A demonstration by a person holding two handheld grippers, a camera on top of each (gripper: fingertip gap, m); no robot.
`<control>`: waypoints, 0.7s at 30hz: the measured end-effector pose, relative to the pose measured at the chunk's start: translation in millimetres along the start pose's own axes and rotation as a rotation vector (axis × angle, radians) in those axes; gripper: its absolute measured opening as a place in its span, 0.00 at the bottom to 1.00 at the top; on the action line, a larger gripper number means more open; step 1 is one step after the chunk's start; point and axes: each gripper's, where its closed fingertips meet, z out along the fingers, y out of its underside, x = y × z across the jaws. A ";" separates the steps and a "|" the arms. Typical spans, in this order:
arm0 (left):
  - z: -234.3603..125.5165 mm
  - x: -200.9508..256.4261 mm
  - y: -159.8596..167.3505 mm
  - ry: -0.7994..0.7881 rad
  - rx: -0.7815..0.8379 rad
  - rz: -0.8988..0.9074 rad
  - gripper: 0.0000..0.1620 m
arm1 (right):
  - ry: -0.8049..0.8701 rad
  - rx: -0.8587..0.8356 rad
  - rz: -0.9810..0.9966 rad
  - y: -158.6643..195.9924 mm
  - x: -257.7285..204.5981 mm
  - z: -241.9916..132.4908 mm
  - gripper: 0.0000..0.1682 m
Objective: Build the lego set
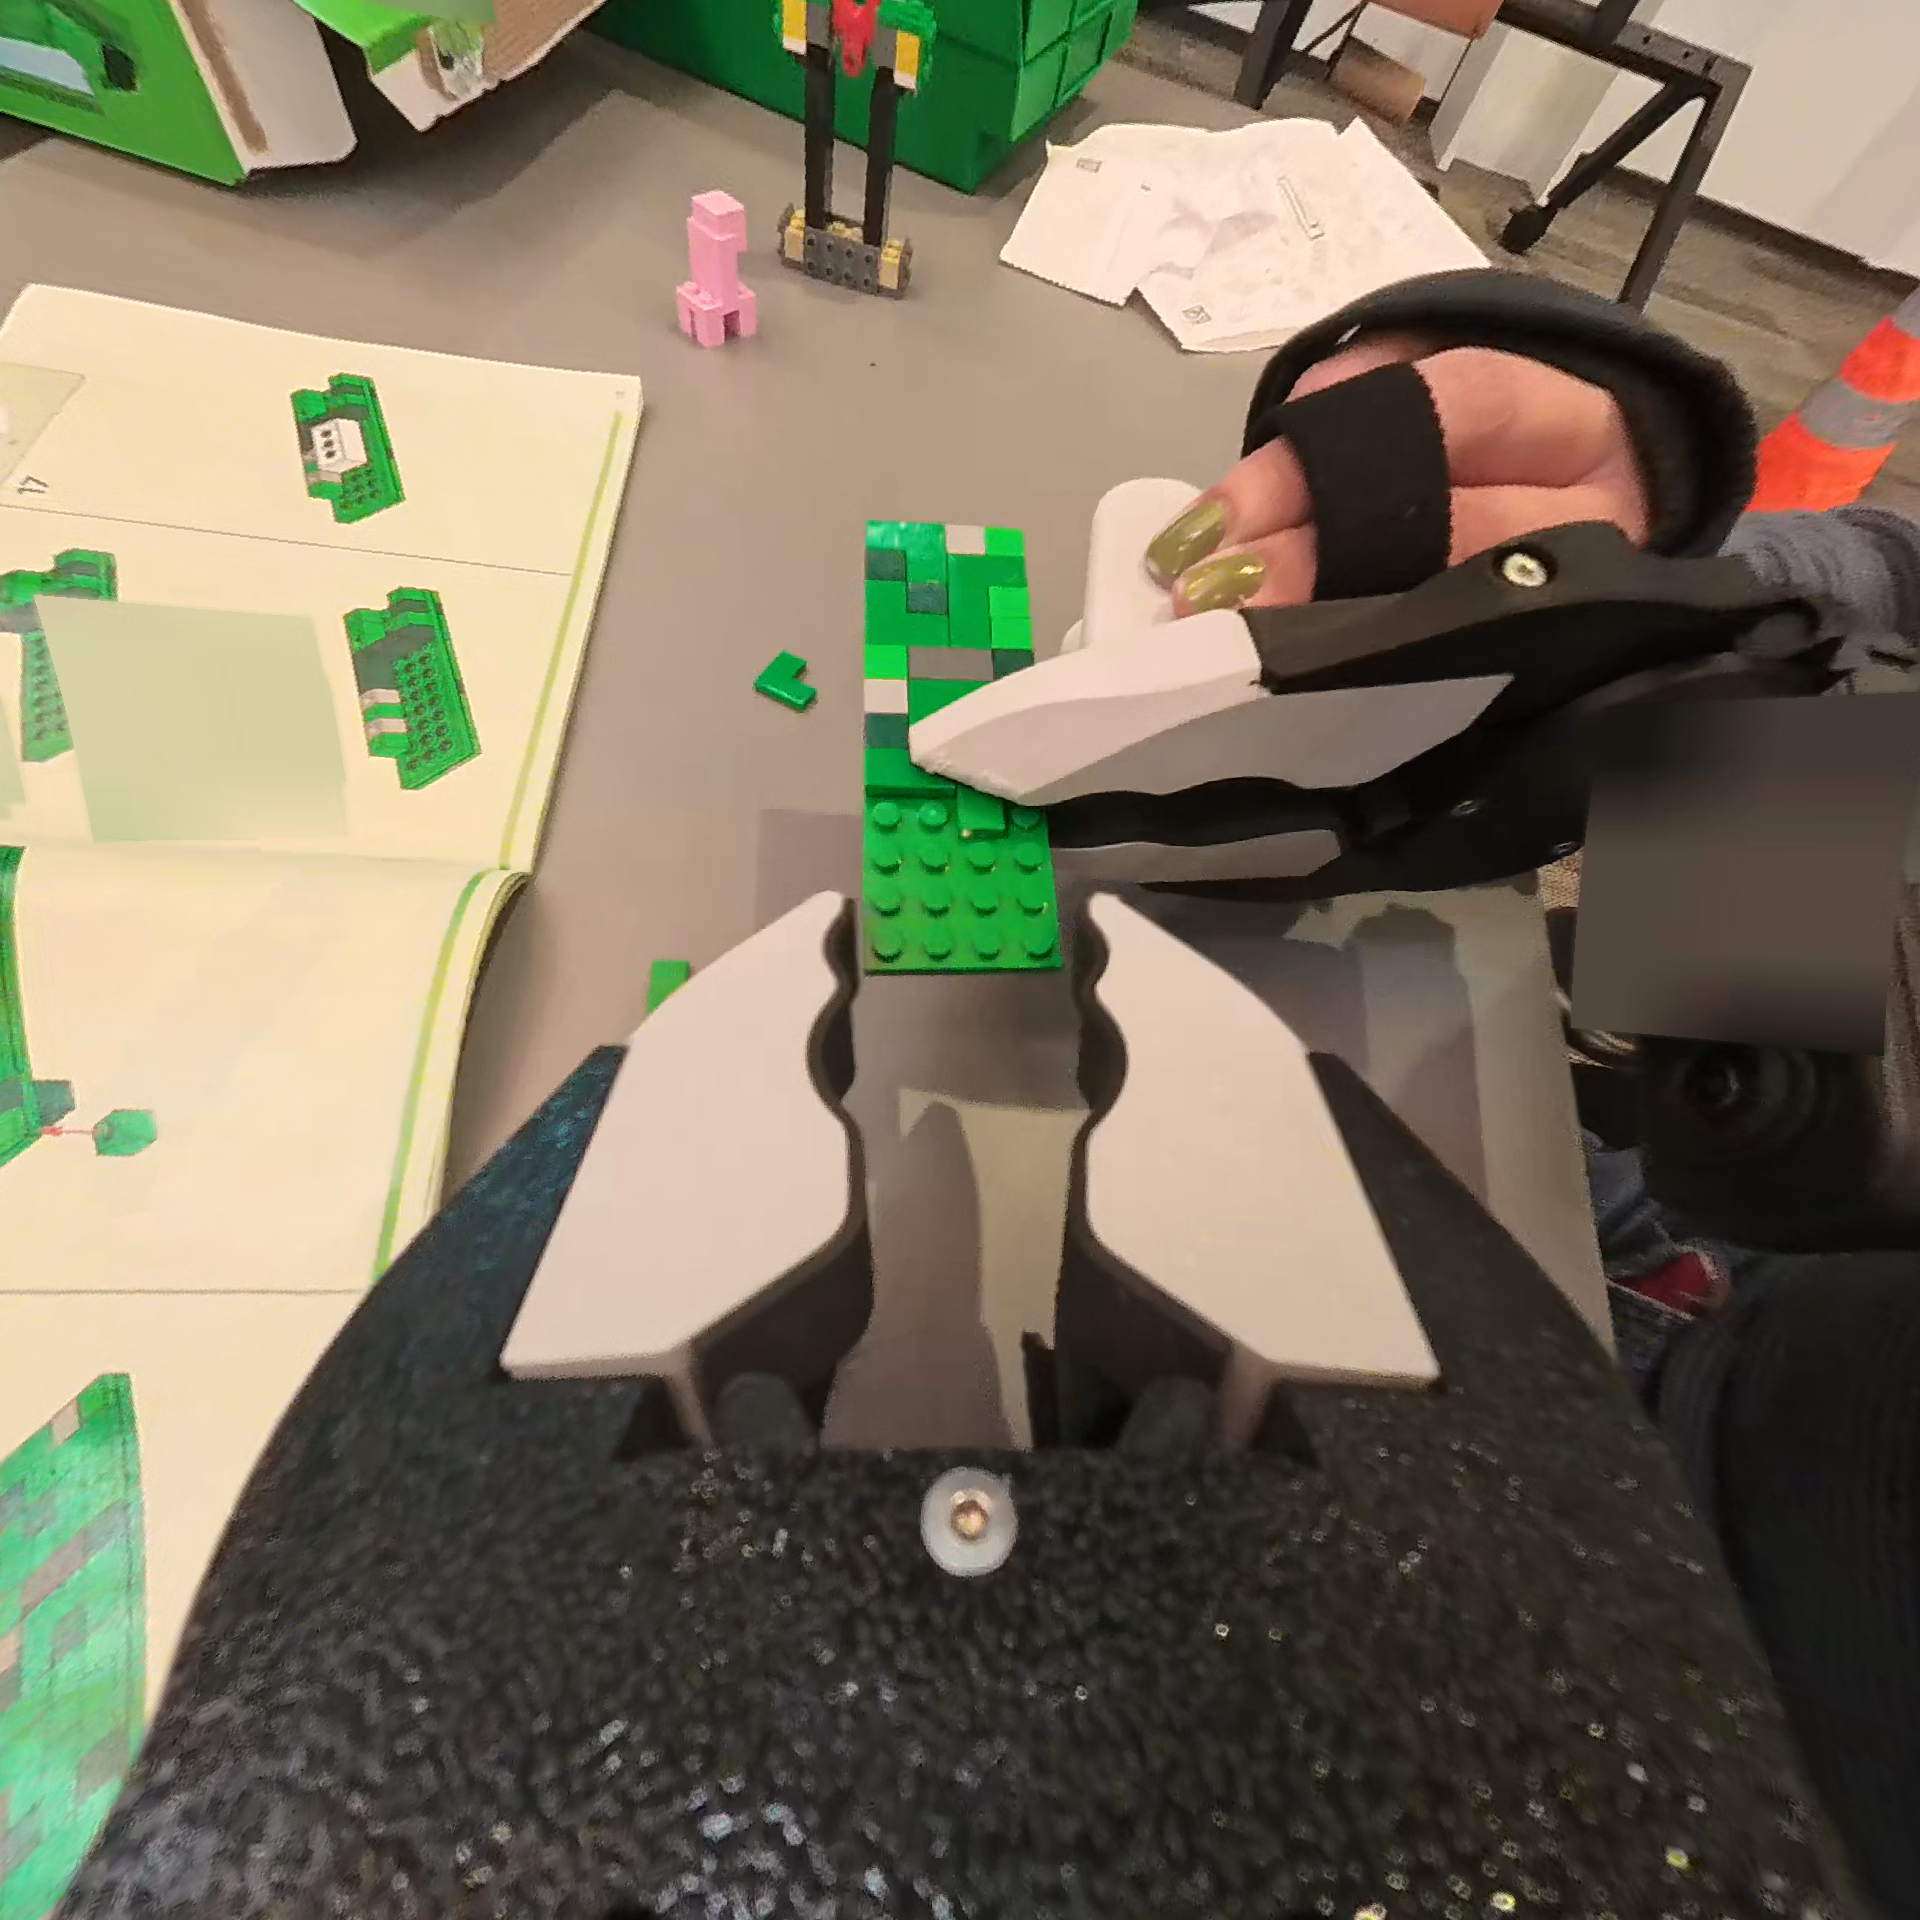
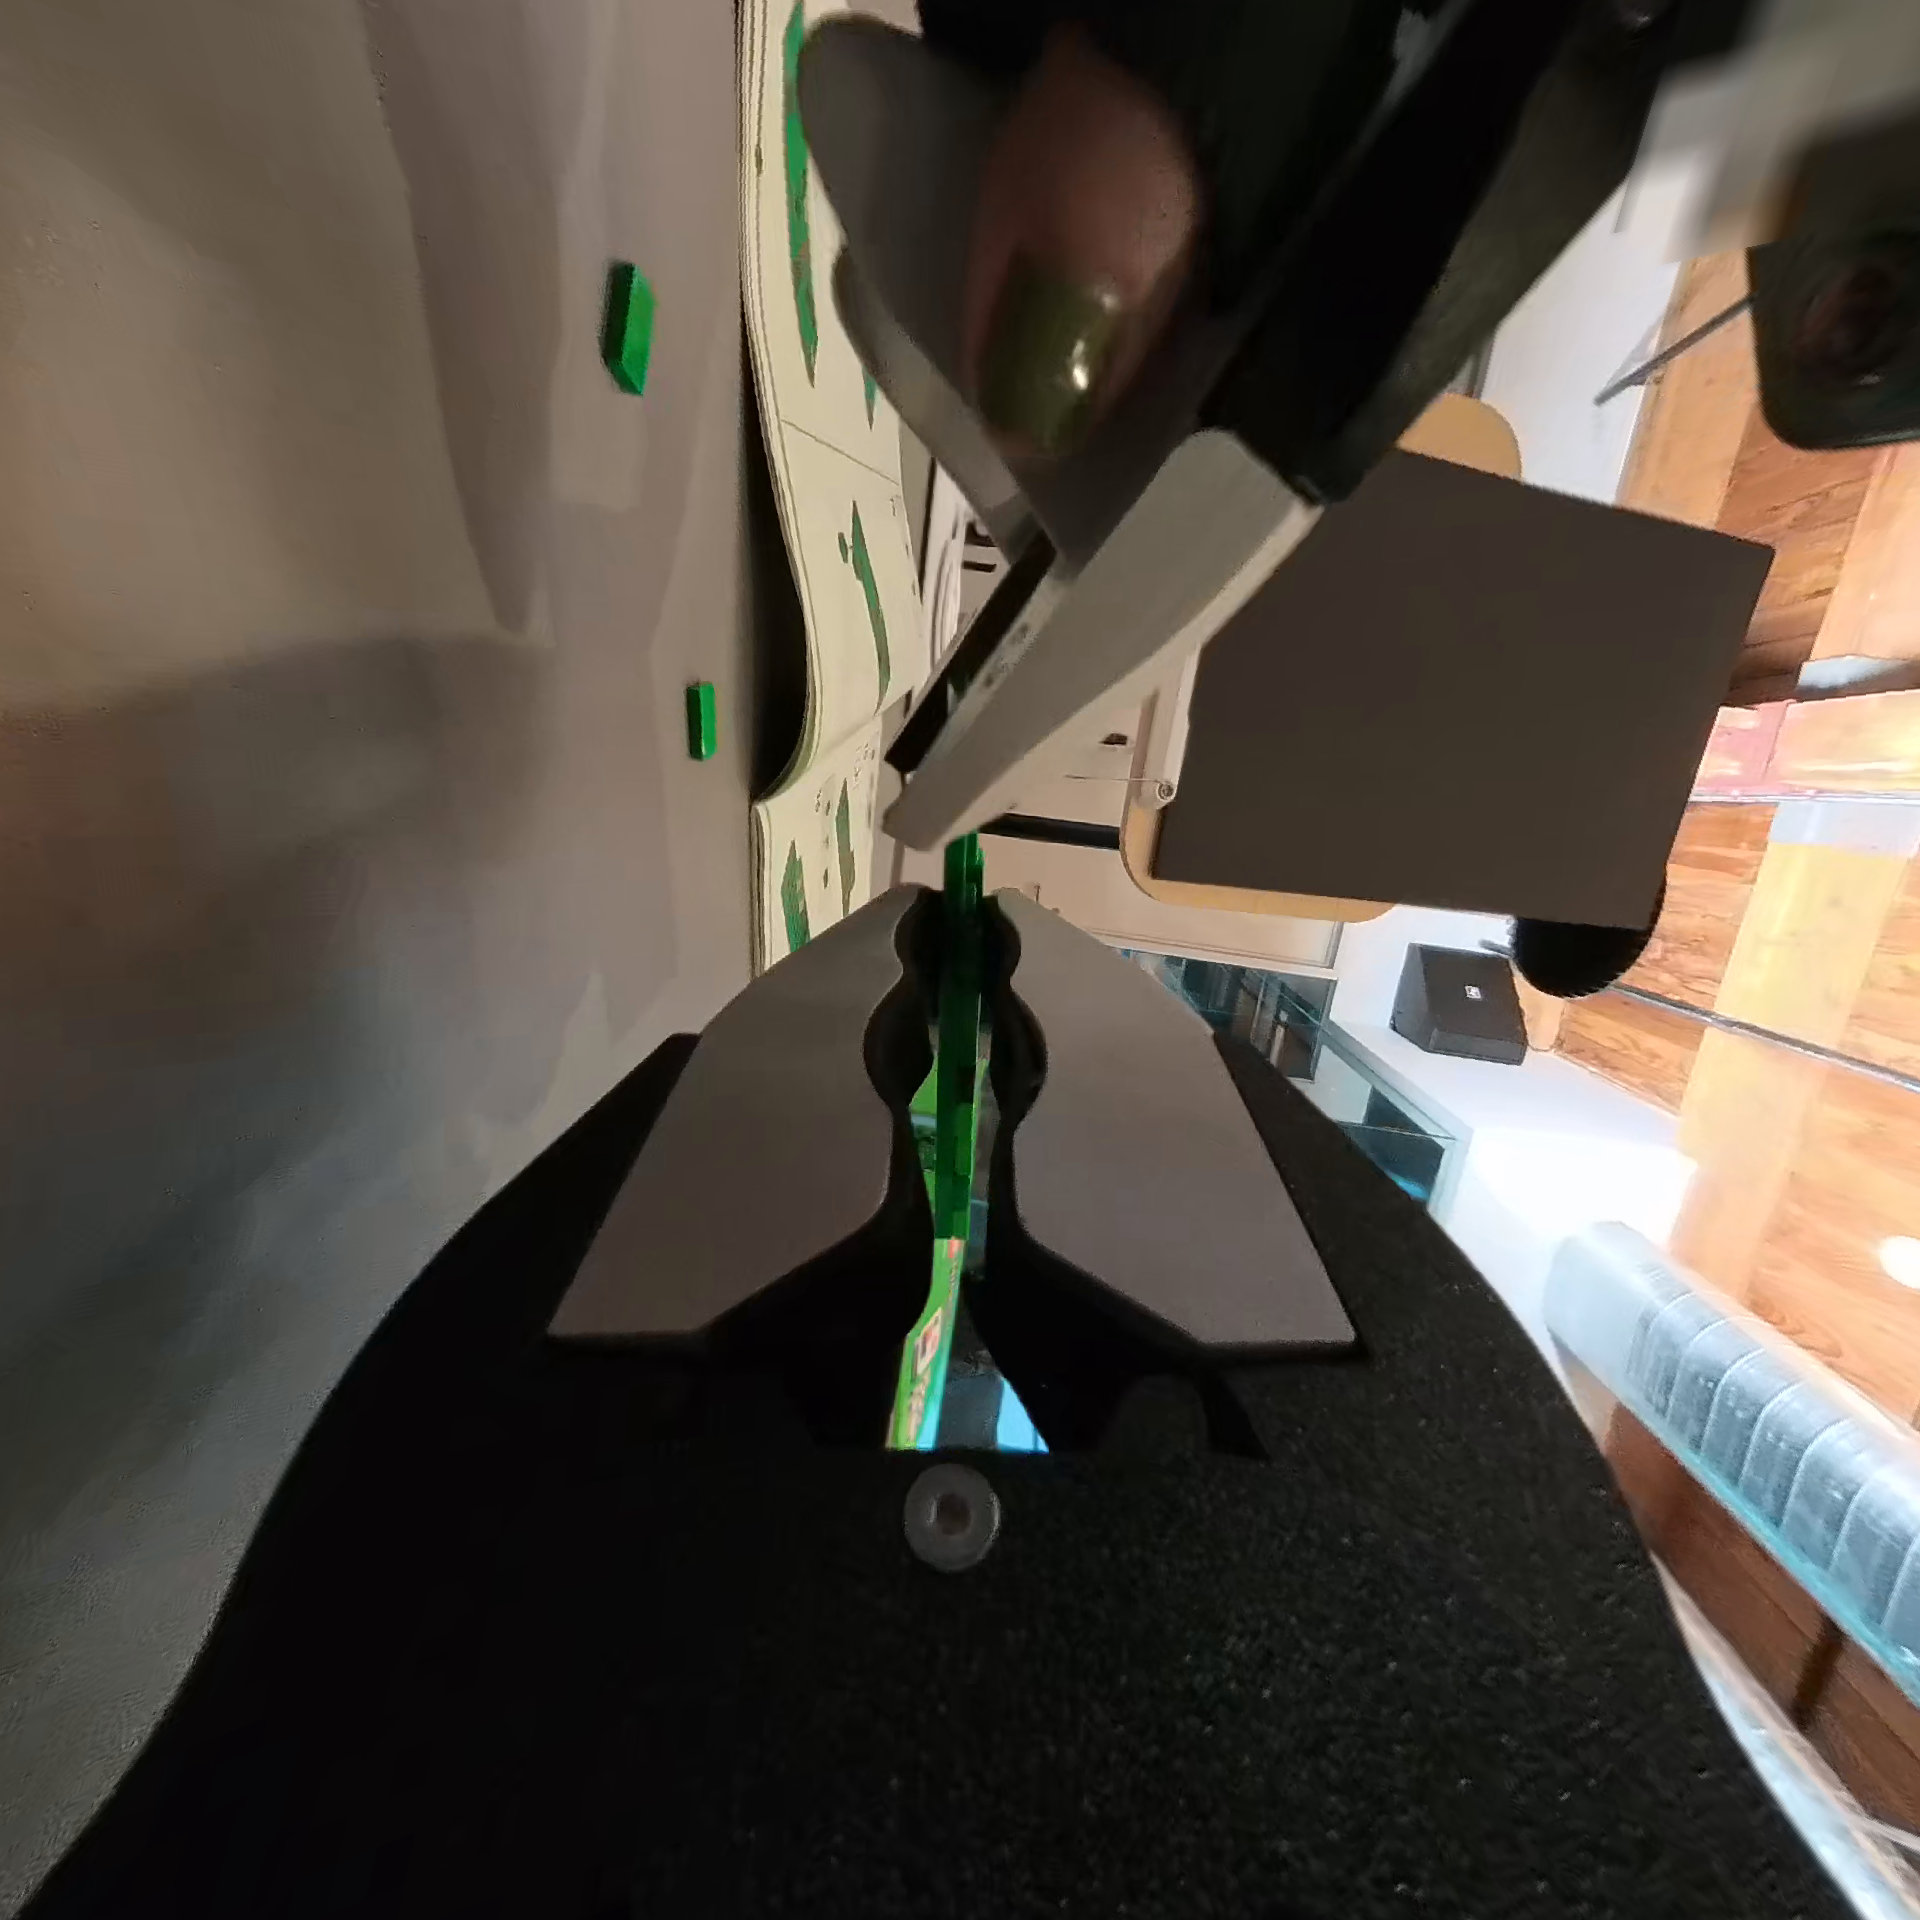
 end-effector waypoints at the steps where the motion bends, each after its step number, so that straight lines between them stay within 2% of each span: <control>1: -1.5 -0.8 0.7 -0.002 -0.003 0.000 0.28 | 0.000 0.004 -0.011 -2.6 0.1 1.4 0.04; 3: -5.6 -2.1 1.1 -0.012 0.003 0.021 0.22 | 0.010 0.020 -0.015 -9.5 2.1 4.0 0.04; 6: -14.1 -8.3 2.6 -0.054 0.009 0.054 0.22 | 0.028 0.046 0.016 -17.3 5.1 9.1 0.04; 7: -18.4 -12.8 3.0 -0.080 0.012 0.068 0.22 | 0.044 0.052 0.027 -18.1 7.3 10.3 0.08; 8: -23.7 -18.9 4.1 -0.113 0.011 0.085 0.22 | 0.050 0.044 0.043 -16.3 8.2 11.7 0.19; 9: -30.1 -25.1 5.2 -0.143 0.015 0.097 0.22 | 0.033 0.031 0.074 -12.5 6.0 13.4 0.24; 11: -45.6 -37.4 9.3 -0.188 0.024 0.104 0.22 | -0.008 0.020 0.182 -4.7 -0.6 14.9 0.30; 14: -82.2 -68.2 19.2 -0.319 0.045 0.118 0.22 | -0.038 0.001 0.344 5.9 -7.9 17.4 0.27; 18: -144.7 -103.2 31.6 -0.454 0.162 0.051 0.22 | -0.079 0.022 0.647 4.5 -7.2 31.3 0.22; 21: -157.6 -94.3 46.4 -0.368 0.185 0.047 0.22 | -0.107 0.084 0.910 -9.8 4.1 48.1 0.23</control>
